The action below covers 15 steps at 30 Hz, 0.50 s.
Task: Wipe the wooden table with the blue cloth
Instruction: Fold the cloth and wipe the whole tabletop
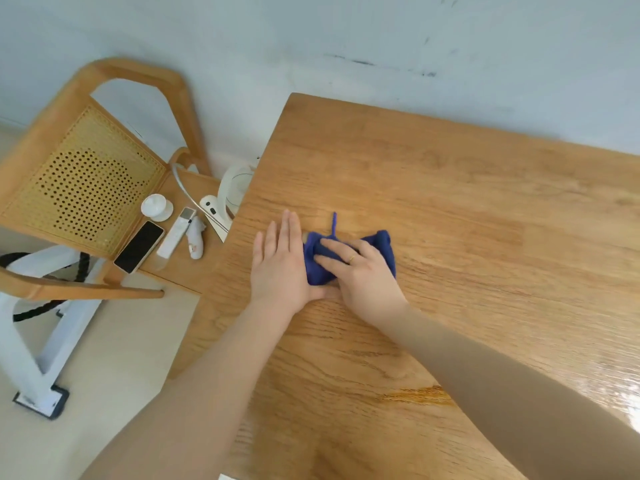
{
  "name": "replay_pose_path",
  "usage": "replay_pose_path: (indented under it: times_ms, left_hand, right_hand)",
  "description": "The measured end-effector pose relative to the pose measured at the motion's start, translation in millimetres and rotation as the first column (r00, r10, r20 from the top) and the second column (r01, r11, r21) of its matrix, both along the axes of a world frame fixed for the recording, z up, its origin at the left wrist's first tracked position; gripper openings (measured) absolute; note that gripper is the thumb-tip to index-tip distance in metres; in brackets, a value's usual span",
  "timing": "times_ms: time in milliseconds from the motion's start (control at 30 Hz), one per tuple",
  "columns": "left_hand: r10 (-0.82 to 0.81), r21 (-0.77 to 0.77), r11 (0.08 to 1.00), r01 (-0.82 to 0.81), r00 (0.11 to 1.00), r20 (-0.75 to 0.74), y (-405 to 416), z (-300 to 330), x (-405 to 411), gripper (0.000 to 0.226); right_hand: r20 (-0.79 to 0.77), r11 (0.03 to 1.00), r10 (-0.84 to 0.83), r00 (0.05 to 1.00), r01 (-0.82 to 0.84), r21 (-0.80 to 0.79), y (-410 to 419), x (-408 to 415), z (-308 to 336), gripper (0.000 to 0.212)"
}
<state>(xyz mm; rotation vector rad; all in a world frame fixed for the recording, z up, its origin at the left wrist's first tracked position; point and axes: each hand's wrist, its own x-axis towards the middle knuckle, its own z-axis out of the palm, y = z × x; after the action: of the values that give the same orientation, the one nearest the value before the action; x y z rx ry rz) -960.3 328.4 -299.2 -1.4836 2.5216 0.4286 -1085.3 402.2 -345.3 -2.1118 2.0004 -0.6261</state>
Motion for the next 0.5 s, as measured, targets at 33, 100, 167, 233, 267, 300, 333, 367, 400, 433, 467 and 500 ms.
replay_pose_path:
  times_ms: [33, 100, 167, 233, 267, 300, 333, 367, 400, 433, 467, 500]
  left_hand:
    - [0.001, 0.02, 1.0, 0.0, 1.0, -0.027, -1, -2, 2, 0.142]
    - [0.006, 0.079, 0.997, 0.003, 0.994, -0.111, -6, -6, 5, 0.14]
    - [-0.045, 0.081, 0.995, 0.064, 0.976, -0.213, -12, -8, 14, 0.133]
    - [-0.162, -0.003, 0.986, 0.167, 0.955, -0.25, -25, -6, 30, 0.123]
    - [-0.202, -0.039, 0.979, 0.199, 0.949, -0.243, -33, -4, 40, 0.12]
    - [-0.219, -0.051, 0.976, 0.213, 0.95, -0.225, -42, -3, 50, 0.119]
    - [-0.217, -0.039, 0.976, 0.214, 0.956, -0.196, -52, -1, 59, 0.119]
    - [-0.21, -0.012, 0.977, 0.211, 0.964, -0.16, -61, 0, 68, 0.118]
    - [-0.207, 0.019, 0.977, 0.211, 0.971, -0.121, -68, 1, 75, 0.117]
    - [-0.216, 0.048, 0.974, 0.221, 0.973, -0.083, -73, 1, 81, 0.117]
    - [-0.239, 0.073, 0.968, 0.242, 0.97, -0.048, -75, 2, 84, 0.119]
    - [-0.26, 0.09, 0.961, 0.261, 0.965, -0.026, -75, 2, 86, 0.12]
  right_hand:
    - [-0.003, 1.0, -0.02, 1.0, 0.02, -0.018, -9, -4, 2, 0.03]
    - [-0.004, 0.989, -0.134, 0.991, 0.134, -0.055, -37, -15, 6, 0.041]
    - [-0.023, 0.95, -0.308, 0.951, 0.306, -0.061, -66, -21, 10, 0.04]
    - [-0.055, 0.906, -0.424, 0.904, 0.423, -0.022, -89, -21, 10, 0.038]
    - [-0.07, 0.894, -0.448, 0.891, 0.448, -0.012, -97, -18, 10, 0.039]
    - [-0.078, 0.889, -0.457, 0.886, 0.457, -0.015, -101, -13, 11, 0.04]
    - [-0.081, 0.894, -0.448, 0.89, 0.447, -0.028, -99, -7, 9, 0.041]
    - [-0.078, 0.905, -0.426, 0.902, 0.424, -0.041, -93, 2, 8, 0.04]
    - [-0.065, 0.92, -0.391, 0.918, 0.388, -0.057, -83, 14, 6, 0.04]
    - [-0.046, 0.936, -0.349, 0.936, 0.345, -0.07, -72, 28, 4, 0.041]
    - [-0.026, 0.951, -0.303, 0.953, 0.301, -0.07, -60, 44, 3, 0.043]
    - [-0.01, 0.965, -0.259, 0.966, 0.258, -0.058, -49, 58, 3, 0.044]
